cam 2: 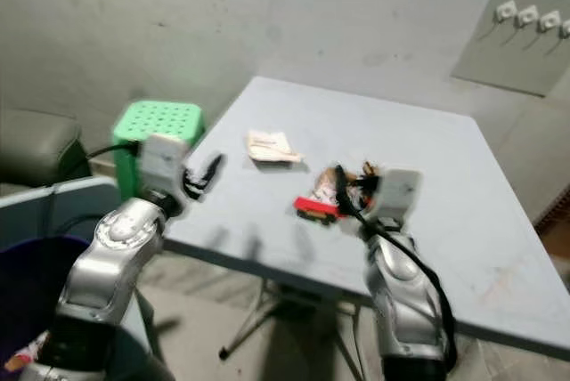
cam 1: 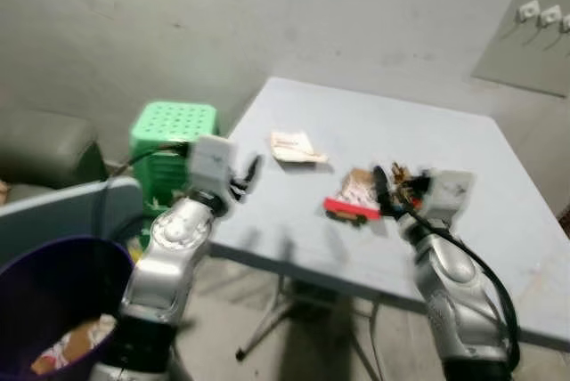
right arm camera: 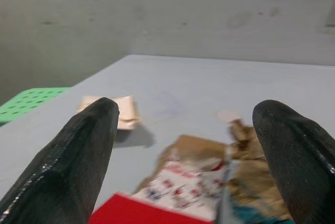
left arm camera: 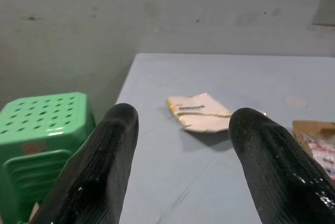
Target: Picking trash to rubbish bin
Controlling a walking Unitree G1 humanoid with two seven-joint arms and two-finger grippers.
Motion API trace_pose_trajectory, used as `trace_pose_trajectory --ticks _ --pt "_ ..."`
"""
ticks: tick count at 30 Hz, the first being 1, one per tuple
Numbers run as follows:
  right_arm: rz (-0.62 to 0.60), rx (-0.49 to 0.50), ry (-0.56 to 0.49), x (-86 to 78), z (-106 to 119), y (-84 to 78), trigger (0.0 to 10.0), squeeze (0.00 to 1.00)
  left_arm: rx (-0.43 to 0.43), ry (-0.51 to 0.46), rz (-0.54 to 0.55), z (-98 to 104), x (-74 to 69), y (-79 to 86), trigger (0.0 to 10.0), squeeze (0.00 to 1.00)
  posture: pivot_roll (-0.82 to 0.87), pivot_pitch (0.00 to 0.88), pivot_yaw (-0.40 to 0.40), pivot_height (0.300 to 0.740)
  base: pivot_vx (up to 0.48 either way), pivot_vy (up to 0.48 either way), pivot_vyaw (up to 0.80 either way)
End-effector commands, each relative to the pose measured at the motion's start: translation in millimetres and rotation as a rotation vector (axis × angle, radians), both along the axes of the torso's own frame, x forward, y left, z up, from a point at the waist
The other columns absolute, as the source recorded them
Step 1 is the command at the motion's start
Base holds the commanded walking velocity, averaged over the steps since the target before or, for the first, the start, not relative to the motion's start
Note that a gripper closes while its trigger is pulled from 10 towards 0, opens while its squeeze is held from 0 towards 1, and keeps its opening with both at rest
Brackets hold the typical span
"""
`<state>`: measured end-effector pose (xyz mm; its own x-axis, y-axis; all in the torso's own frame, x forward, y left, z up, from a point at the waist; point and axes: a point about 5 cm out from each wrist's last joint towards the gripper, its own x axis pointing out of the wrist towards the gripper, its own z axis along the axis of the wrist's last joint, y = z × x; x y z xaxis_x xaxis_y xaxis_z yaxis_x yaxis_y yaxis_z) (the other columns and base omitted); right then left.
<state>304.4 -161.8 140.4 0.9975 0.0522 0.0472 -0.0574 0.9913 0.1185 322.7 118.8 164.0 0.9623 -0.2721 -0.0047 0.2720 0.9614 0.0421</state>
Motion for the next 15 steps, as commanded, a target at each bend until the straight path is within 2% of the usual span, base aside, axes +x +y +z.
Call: trace_pose_trajectory --ticks 1,4,8,9,10,13,14,15 --pt "-0.039 -0.018 0.001 -1.0 1.9 -12.5 10.0 0.0 -0.003 0.001 -0.046 2.6 -0.1 -14.1 10.0 0.0 0.08 0.003 -0.082 0.74 0.322 0.0 0.0" --pt "-0.041 -0.025 0.002 -0.7 1.7 -13.3 10.0 0.0 -0.038 -0.001 -0.082 4.1 -1.8 -18.6 10.0 0.0 0.08 0.007 -0.081 0.74 0.0 0.0 0.0" --pt "-0.04 -0.04 0.009 1.0 2.0 -14.9 10.0 0.0 -0.043 0.009 -0.137 4.4 -3.8 -24.6 10.0 0.0 0.08 0.014 -0.082 0.74 0.0 0.0 0.0" --pt "-0.034 -0.046 0.011 1.7 2.2 -15.2 10.0 0.0 -0.028 -0.003 -0.156 5.0 -4.9 -26.5 10.0 0.0 0.08 0.016 -0.082 0.74 0.0 0.0 0.0" --pt "-0.007 -0.066 0.016 4.8 3.4 -16.4 10.0 0.0 -0.007 -0.007 -0.223 3.8 -8.7 -34.2 10.0 0.0 0.08 0.021 -0.086 0.74 0.0 0.0 0.0" --pt "0.007 -0.074 0.018 6.4 4.0 -17.0 10.0 0.0 -0.002 -0.004 -0.253 3.0 -10.5 -37.9 10.0 0.0 0.08 0.021 -0.086 0.74 0.0 0.0 0.0" --pt "0.051 -0.108 0.021 10.6 6.4 -18.4 10.0 0.0 0.028 -0.002 -0.338 0.6 -16.3 -47.3 10.0 0.0 0.07 0.028 -0.087 0.74 0.0 0.0 0.0" --pt "0.067 -0.115 0.023 11.8 7.0 -18.8 10.0 0.0 0.037 -0.004 -0.364 0.1 -18.2 -49.9 10.0 0.0 0.07 0.028 -0.087 0.74 0.0 0.0 0.0"
